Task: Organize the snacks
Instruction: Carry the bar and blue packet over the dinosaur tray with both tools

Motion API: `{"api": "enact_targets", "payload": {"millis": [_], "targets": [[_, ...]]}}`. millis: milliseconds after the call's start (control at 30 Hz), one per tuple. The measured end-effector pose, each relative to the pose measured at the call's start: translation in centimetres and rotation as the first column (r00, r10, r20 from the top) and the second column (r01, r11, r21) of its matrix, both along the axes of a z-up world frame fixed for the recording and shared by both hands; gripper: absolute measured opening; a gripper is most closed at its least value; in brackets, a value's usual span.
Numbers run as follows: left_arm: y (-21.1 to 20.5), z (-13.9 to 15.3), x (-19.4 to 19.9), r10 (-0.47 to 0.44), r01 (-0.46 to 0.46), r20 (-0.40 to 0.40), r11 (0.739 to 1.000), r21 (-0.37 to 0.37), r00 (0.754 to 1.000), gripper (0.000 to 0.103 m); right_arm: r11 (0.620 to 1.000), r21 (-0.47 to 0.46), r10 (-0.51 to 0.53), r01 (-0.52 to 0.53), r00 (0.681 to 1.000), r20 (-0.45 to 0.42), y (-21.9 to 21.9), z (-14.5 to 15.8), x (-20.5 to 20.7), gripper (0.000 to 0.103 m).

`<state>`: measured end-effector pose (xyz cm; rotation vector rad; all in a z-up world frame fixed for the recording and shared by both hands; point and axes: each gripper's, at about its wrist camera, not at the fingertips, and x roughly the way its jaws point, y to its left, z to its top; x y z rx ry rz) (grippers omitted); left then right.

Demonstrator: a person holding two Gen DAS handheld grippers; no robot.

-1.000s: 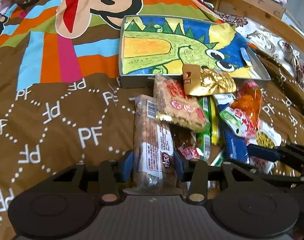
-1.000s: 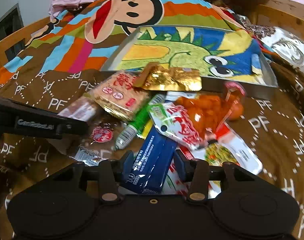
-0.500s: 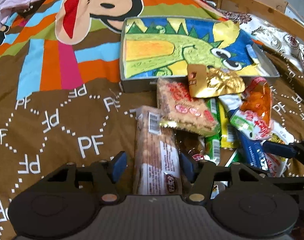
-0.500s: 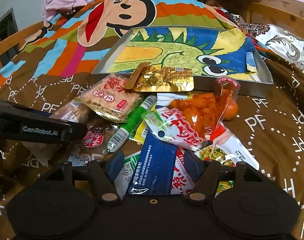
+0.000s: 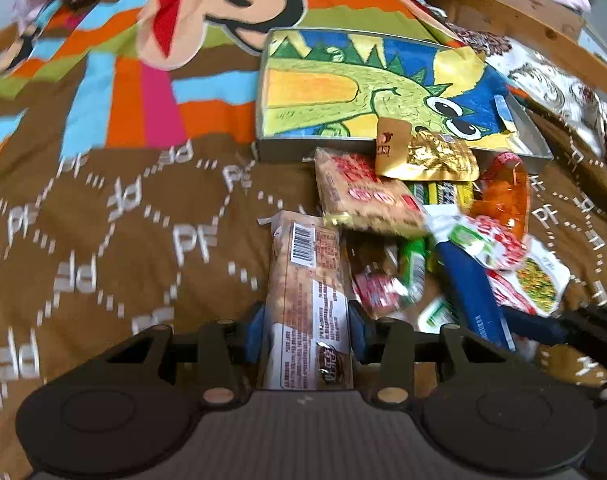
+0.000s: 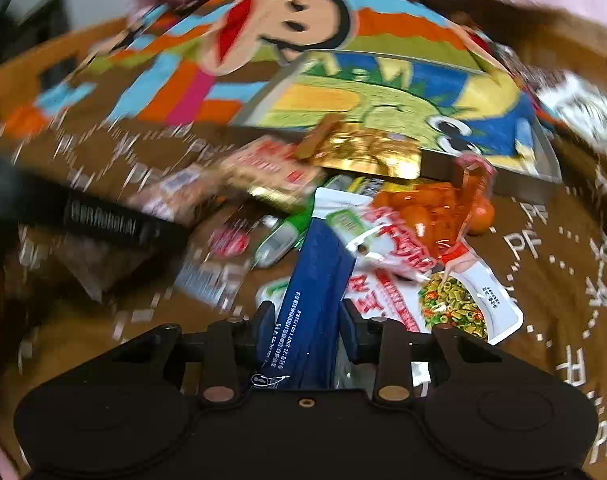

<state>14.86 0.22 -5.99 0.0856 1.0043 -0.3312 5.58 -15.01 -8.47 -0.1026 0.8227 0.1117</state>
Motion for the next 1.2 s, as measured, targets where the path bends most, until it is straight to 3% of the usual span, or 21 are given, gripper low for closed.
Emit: {"api": "enact_targets", "payload": {"millis": [100, 167, 367, 433, 700, 933, 1067, 1200], "targets": [[0.9, 0.6, -1.2, 0.049, -0.051, -0.034, 0.997, -0.054, 0.998, 0.046, 0.988, -0.129, 0.085, -0.081, 0.996, 0.025, 1.4, -0.2, -1.1, 0.035], [1.3, 1.0, -2.1, 0.079, -0.082, -0.037, 0.994, -0.078, 0.996, 0.046, 0.956, -0.261, 0.149, -0.131, 0.988, 0.049, 2.7, -0.4, -2.0, 0.034], [1.9, 2.2, -4.2, 0.137, -0.134, 0.019, 0.983, -0.128, 0.99, 0.046, 0.768, -0.606, 0.34, -0.209, 0.934, 0.108, 5.2, -2.0, -5.1, 0.033], [1.8, 3.0, -4.9, 0.144, -0.134, 0.058, 0.98, -0.148, 0.988, 0.046, 0.743, -0.638, 0.361, -0.204, 0.925, 0.123, 5.3, -2.1, -5.6, 0.033], [0.9, 4.5, -5.8, 0.109, -0.068, 0.194, 0.976, -0.205, 0.975, 0.046, 0.718, -0.682, 0.353, -0.138, 0.917, 0.186, 4.5, -1.8, -5.0, 0.033], [0.9, 4.2, -5.0, 0.137, -0.083, 0.203, 0.963, -0.255, 0.97, 0.046, 0.697, -0.713, 0.36, -0.072, 0.895, 0.262, 4.1, -1.3, -4.4, 0.033], [0.6, 4.2, -3.6, 0.162, -0.091, 0.225, 0.951, -0.294, 0.961, 0.046, 0.721, -0.693, 0.341, -0.026, 0.883, 0.322, 3.7, -0.5, -4.1, 0.033], [-0.6, 4.2, -2.0, 0.14, -0.053, 0.288, 0.956, -0.289, 0.947, 0.046, 0.757, -0.653, 0.309, 0.019, 0.87, 0.384, 3.0, 0.6, -2.6, 0.033]]}}
